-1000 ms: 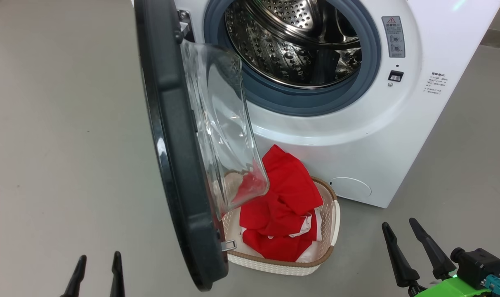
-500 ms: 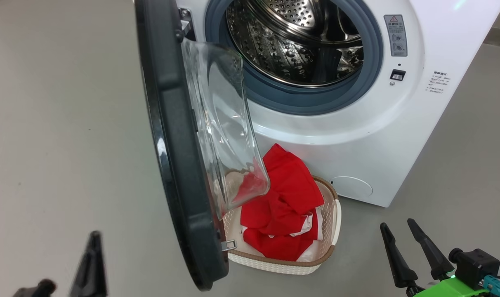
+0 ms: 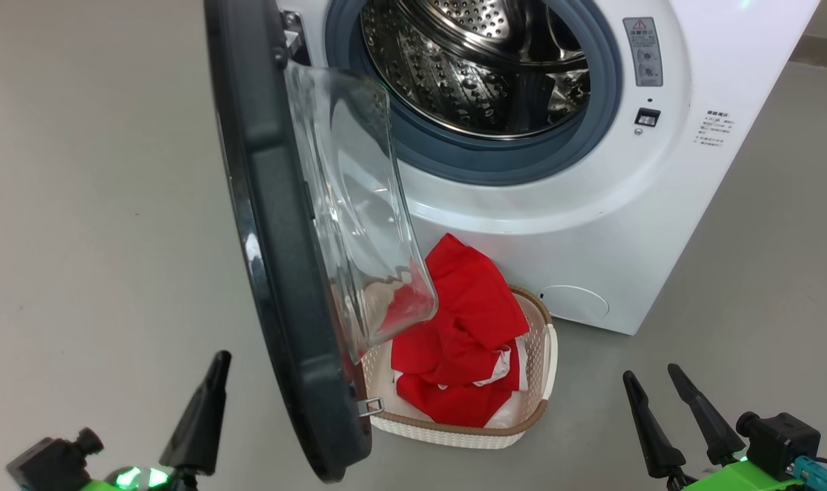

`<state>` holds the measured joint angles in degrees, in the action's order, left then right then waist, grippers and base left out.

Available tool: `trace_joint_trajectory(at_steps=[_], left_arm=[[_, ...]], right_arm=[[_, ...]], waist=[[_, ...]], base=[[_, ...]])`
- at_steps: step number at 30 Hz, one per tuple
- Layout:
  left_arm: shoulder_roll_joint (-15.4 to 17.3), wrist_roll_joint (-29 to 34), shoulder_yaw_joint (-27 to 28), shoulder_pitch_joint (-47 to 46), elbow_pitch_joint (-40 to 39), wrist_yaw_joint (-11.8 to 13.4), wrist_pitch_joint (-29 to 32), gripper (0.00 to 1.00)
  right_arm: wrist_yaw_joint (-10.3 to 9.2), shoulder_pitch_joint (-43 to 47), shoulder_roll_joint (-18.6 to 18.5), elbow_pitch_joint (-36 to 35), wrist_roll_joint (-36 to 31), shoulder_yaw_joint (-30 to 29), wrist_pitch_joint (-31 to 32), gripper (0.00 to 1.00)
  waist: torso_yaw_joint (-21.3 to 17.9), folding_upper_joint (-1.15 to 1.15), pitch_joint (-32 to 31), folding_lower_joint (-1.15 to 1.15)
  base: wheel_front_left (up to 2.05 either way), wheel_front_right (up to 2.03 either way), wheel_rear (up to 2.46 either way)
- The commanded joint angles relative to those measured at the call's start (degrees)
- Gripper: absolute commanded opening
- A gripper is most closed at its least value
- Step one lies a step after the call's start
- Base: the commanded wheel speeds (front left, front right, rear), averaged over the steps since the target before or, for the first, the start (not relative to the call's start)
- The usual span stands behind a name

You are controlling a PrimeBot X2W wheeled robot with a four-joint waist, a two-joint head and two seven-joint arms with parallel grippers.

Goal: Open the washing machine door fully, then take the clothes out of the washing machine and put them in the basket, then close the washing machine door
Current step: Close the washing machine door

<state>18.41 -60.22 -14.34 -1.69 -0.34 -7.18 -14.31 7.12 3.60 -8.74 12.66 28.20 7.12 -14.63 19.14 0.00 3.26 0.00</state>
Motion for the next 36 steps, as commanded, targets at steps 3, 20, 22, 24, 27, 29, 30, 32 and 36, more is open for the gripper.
trace_joint_trajectory(at_steps=[3, 20, 22, 24, 27, 29, 30, 32, 36], left_arm=[[4.49, -5.32, -1.58, -2.5, -4.03, -0.3, -0.69, 0.0], [10.84, -13.2, -15.26, -7.1, -7.26, -0.3, -0.69, 0.0], [10.48, -12.8, -16.4, -8.28, -7.11, -0.3, -0.69, 0.0], [10.11, -11.98, -17.3, -9.53, -6.48, -0.3, -0.69, 0.0], [9.06, -10.89, -17.76, -11.75, -5.38, -0.3, -0.69, 0.0], [8.36, -10.32, -18.23, -13.45, -4.95, -0.3, -0.69, 0.0], [8.05, -9.99, -18.47, -14.38, -4.68, -0.31, -0.69, 0.0], [7.3, -9.27, -18.86, -16.39, -4.14, -0.31, -0.69, 0.0], [5.71, -8.04, -19.76, -20.57, -3.12, -0.31, -0.69, 0.0]], right_arm=[[0.36, -1.21, -0.71, -1.36, -0.29, 0.96, -0.37, 1.0], [0.36, -2.93, -0.72, -1.49, -0.25, 1.09, -0.37, 1.0], [0.36, -3.22, -0.67, -1.57, -0.22, 0.99, -0.37, 1.0], [0.36, -3.47, -0.53, -1.7, -0.27, 0.85, -0.37, 1.0], [0.36, -3.9, -0.36, -1.86, -0.23, 0.44, -0.37, 1.0], [0.36, -4.2, -0.25, -1.95, -0.22, 0.28, -0.37, 1.0], [0.36, -4.35, -0.2, -1.97, -0.2, 0.2, -0.37, 1.0], [0.36, -4.72, -0.08, -2.05, -0.17, 0.0, -0.37, 1.0], [0.36, -5.68, 0.28, -2.26, -0.13, -0.43, -0.37, 1.0]], waist=[[-0.28, 0.0, 0.57, 0.0], [-2.12, 0.0, 2.4, 0.0], [-2.89, 0.0, 2.79, 0.0], [-3.71, 0.0, 3.26, 0.0], [-5.09, 0.0, 4.14, 0.0], [-6.1, 0.0, 4.82, 0.0], [-6.6, 0.0, 5.17, 0.0], [-7.65, 0.0, 6.03, 0.0], [-9.81, 0.0, 7.83, 0.0]], base=[[0.0, 0.0, 0.0], [0.0, 0.0, 0.0], [0.0, 0.0, 0.0], [0.0, 0.0, 0.0], [0.0, 0.0, 0.0], [0.0, 0.0, 0.0], [0.0, 0.0, 0.0], [0.0, 0.0, 0.0], [0.0, 0.0, 0.0]])
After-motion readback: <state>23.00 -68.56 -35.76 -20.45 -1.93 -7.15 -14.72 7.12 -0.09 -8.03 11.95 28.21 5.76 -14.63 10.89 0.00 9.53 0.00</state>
